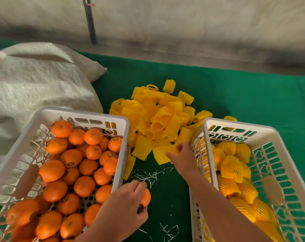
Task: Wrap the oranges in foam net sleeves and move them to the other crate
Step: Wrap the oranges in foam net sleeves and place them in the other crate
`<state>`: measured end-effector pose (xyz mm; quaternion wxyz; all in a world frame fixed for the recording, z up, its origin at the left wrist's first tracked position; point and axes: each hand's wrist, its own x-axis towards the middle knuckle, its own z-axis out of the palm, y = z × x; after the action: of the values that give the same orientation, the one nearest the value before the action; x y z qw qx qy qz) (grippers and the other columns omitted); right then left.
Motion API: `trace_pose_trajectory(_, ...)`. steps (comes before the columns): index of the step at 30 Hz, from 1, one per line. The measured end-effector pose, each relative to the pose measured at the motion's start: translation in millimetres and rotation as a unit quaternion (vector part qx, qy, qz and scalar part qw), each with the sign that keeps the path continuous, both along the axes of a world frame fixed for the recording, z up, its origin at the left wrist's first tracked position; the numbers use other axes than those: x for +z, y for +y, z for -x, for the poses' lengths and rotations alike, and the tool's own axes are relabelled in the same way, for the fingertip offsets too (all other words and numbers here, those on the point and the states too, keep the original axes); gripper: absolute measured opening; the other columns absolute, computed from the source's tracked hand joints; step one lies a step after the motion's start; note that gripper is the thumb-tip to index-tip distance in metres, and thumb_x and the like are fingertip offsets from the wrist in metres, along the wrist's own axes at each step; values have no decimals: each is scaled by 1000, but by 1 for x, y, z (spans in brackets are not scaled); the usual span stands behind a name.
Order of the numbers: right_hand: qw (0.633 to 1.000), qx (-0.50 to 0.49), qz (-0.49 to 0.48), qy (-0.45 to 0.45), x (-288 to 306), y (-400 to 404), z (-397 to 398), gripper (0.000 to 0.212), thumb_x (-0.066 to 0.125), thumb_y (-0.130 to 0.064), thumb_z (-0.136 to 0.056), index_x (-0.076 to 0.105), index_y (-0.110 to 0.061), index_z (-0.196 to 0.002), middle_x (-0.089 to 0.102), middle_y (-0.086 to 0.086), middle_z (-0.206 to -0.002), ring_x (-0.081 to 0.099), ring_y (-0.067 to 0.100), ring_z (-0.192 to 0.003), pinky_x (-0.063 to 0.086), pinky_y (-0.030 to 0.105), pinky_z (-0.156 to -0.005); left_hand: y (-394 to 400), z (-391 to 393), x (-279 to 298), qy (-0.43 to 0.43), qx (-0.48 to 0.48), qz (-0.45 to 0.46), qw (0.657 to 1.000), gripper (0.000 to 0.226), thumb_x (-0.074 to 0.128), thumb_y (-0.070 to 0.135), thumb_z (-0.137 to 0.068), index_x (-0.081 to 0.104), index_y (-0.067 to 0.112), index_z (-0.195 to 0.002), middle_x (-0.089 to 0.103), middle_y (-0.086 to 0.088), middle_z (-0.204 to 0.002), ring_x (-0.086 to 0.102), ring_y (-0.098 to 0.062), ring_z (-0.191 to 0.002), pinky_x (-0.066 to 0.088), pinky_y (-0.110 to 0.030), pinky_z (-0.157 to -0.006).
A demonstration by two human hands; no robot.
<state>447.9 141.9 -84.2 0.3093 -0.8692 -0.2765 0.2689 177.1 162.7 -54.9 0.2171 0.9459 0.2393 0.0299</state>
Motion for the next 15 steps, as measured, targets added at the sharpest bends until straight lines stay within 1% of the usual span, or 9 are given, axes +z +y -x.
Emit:
trace_pose_trajectory(1, 995, -37, -42, 84, 6, -9, 7, 42, 81, -35, -90, 50, -21, -116, 64, 1, -108, 70, 19, -82, 57, 38, -74, 0, 0, 3, 2, 8, -1, 1000, 62, 62, 67, -70, 57, 37, -124, 66, 24, -103, 61, 4, -75, 33, -2, -60)
trace_pose_trajectory(3, 961, -92, -106, 240, 18, -29, 21, 33, 77, -26, -95, 56, -19, -119, 70, 9, -101, 69, 17, -71, 57, 34, -67, -1, 3, 5, 3, 24, 2, 1000, 64, 58, 66, -76, 50, 37, -132, 65, 23, -112, 61, 2, -85, 37, -6, -68)
trace_pose_trajectory(4, 946, -105, -119, 283, 23, -40, 28, 28, 74, -24, -97, 60, -17, -119, 71, 10, -95, 66, 17, -68, 54, 32, -63, -1, 5, 5, -1, 32, 5, 999, 66, 56, 65, -79, 45, 38, -138, 64, 22, -118, 61, 1, -91, 40, -9, -73)
trace_pose_trajectory(5, 937, -112, -125, 305, 27, -51, 34, 22, 71, -23, -99, 64, -16, -118, 70, 11, -89, 64, 16, -65, 51, 30, -59, -2, 6, 6, -7, 38, 6, 999, 69, 55, 65, -81, 41, 40, -143, 62, 22, -124, 60, 0, -96, 41, -12, -77)
trace_pose_trajectory(6, 934, -114, -130, 313, 31, -61, 39, 17, 68, -22, -101, 67, -14, -117, 67, 12, -85, 60, 16, -62, 48, 28, -55, -2, 7, 8, -14, 41, 8, 999, 72, 55, 65, -82, 36, 42, -147, 60, 21, -127, 60, 0, -99, 41, -14, -80)
trace_pose_trajectory(8, 935, -114, -137, 306, 40, -79, 50, 15, 62, -22, -105, 71, -14, -114, 61, 12, -77, 54, 13, -57, 41, 25, -49, -5, 10, 14, -28, 36, 13, 999, 77, 57, 66, -81, 30, 47, -151, 59, 21, -132, 60, -1, -101, 41, -16, -81)
trace_pose_trajectory(11, 944, -111, -141, 279, 53, -98, 64, 16, 58, -22, -107, 71, -17, -114, 55, 8, -73, 48, 10, -54, 38, 22, -46, -8, 15, 19, -43, 1, 10, 999, 78, 57, 65, -84, 24, 51, -153, 53, 24, -136, 58, -2, -108, 35, -10, -78)
trace_pose_trajectory(13, 948, -98, -141, 268, 60, -106, 74, 16, 57, -21, -108, 70, -18, -115, 54, 8, -75, 48, 10, -56, 39, 21, -47, -9, 18, 19, -48, -28, -1, 998, 75, 56, 63, -85, 26, 50, -152, 52, 23, -134, 57, -2, -108, 37, -11, -75)
trace_pose_trajectory(15, 950, -100, -138, 261, 64, -113, 83, 15, 56, -20, -108, 70, -19, -115, 54, 8, -76, 48, 11, -57, 40, 21, -48, -9, 18, 19, -54, -47, -15, 997, 70, 57, 63, -86, 32, 46, -149, 53, 21, -133, 58, -5, -107, 45, -16, -75)
